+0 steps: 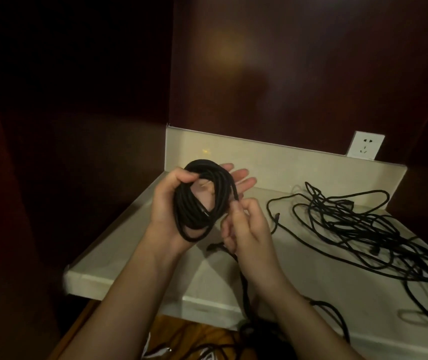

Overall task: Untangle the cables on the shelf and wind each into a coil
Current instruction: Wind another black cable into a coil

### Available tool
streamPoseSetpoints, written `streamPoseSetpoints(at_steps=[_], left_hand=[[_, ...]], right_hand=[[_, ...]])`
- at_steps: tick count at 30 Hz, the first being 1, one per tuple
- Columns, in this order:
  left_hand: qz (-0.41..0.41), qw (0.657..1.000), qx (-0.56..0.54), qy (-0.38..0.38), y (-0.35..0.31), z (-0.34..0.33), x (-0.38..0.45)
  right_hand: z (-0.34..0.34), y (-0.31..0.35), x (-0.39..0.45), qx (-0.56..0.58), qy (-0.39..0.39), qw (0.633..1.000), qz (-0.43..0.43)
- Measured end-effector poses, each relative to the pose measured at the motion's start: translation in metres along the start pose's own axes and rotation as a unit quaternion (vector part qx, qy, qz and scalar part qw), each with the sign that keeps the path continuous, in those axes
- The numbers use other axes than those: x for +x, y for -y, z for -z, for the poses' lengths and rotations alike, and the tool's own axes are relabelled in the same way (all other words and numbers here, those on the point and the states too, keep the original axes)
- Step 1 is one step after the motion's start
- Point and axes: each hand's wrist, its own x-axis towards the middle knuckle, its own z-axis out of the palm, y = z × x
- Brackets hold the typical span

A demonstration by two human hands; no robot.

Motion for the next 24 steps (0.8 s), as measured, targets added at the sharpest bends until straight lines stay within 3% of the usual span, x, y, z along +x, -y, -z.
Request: streamPoseSetpoints(at_steps=[3, 6, 9, 12, 15, 17, 20, 21, 24], left_hand=[[-0.063, 0.996, -0.067, 0.015, -0.007, -0.002, 0.000], [-0.135, 0.989, -0.051, -0.028, -0.011, -0.006, 0.001], [-0.224, 0.969, -0.011, -0.105, -0.008, -0.011, 0.008], [-0.337, 0.925, 0.058, -0.169, -0.020, -0.009, 0.023], [-0.436, 0.832, 0.275, -0.206, -0.016, -0.010, 0.032], [-0.445, 0.777, 0.402, -0.190, -0.005, -0.009, 0.032], [-0.433, 0.696, 0.552, -0.156, -0.002, -0.001, 0.031], [-0.421, 0.656, 0.607, -0.156, -0.003, -0.001, 0.030], [-0.349, 0.484, 0.786, -0.164, -0.006, -0.005, 0.033]], right_hand=[[-0.001, 0.007, -0.024, 0.087, 0.076, 0.990, -0.079], [-0.006, 0.007, -0.040, 0.076, 0.188, 0.969, -0.143], [-0.007, -0.002, -0.034, 0.039, 0.166, 0.967, -0.187], [-0.001, -0.008, -0.032, 0.071, 0.102, 0.967, -0.221], [0.013, -0.003, -0.031, -0.072, 0.144, 0.981, -0.110], [0.018, 0.009, -0.028, -0.193, 0.236, 0.950, -0.066], [0.030, 0.020, -0.022, -0.297, 0.305, 0.902, -0.077], [0.037, 0.023, -0.019, -0.304, 0.310, 0.898, -0.077], [0.063, 0.029, -0.005, -0.322, 0.281, 0.904, -0.024]])
